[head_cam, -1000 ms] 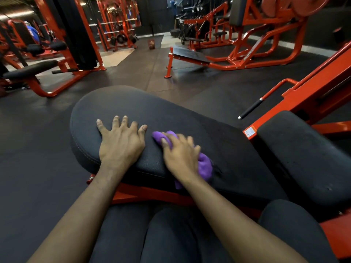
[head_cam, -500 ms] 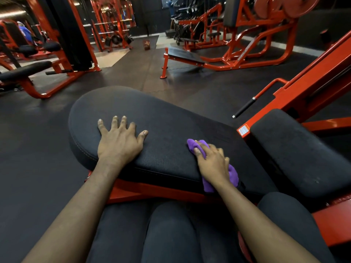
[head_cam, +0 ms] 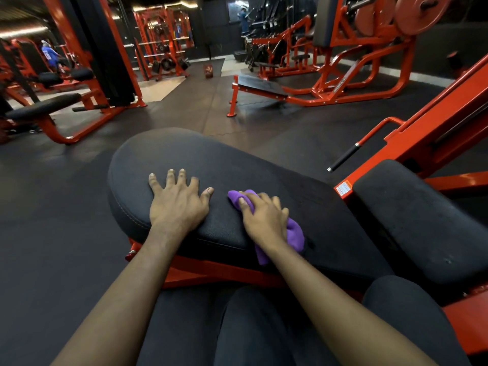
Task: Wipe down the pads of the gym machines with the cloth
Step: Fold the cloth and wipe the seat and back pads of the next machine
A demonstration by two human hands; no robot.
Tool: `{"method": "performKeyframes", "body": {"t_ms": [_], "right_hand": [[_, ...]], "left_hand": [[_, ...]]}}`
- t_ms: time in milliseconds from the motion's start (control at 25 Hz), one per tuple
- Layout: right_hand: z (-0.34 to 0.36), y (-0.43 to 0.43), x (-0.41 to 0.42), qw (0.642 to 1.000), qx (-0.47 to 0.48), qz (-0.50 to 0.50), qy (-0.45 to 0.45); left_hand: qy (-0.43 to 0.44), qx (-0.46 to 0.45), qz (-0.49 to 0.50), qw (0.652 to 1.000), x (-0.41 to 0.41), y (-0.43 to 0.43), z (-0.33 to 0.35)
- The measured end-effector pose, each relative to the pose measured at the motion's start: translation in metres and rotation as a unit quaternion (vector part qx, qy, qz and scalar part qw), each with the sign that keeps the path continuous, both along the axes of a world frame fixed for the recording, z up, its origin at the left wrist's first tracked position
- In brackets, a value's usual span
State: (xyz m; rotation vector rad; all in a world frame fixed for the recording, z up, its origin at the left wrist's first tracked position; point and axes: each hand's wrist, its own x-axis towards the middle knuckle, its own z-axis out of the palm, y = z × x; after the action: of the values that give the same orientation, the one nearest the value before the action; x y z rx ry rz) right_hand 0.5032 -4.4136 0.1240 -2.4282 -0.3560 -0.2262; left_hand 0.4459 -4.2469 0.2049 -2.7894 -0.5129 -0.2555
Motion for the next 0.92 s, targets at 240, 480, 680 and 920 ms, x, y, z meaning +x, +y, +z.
{"method": "performKeyframes", "body": {"t_ms": [240,480,680,920], "right_hand": [[0.004,-0.017,0.008,0.989,-0.040,0.103,0.101],[0.004,0.007,0.059,0.996,-0.028,0.054,0.069],[-0.001,0.041,0.161,0.996,-0.024,0.046,0.066],[-0.008,0.086,0.291,0.997,-0.036,0.001,0.074]], "left_hand": [[-0.026,-0.009,0.020,0.999,0.013,-0.009,0.016],[0.035,-0.100,-0.001,0.994,0.114,-0.004,0.020],[0.056,-0.090,-0.019,0.994,0.220,0.025,0.001],[0.049,-0.077,-0.046,0.995,0.332,0.054,-0.016]]}}
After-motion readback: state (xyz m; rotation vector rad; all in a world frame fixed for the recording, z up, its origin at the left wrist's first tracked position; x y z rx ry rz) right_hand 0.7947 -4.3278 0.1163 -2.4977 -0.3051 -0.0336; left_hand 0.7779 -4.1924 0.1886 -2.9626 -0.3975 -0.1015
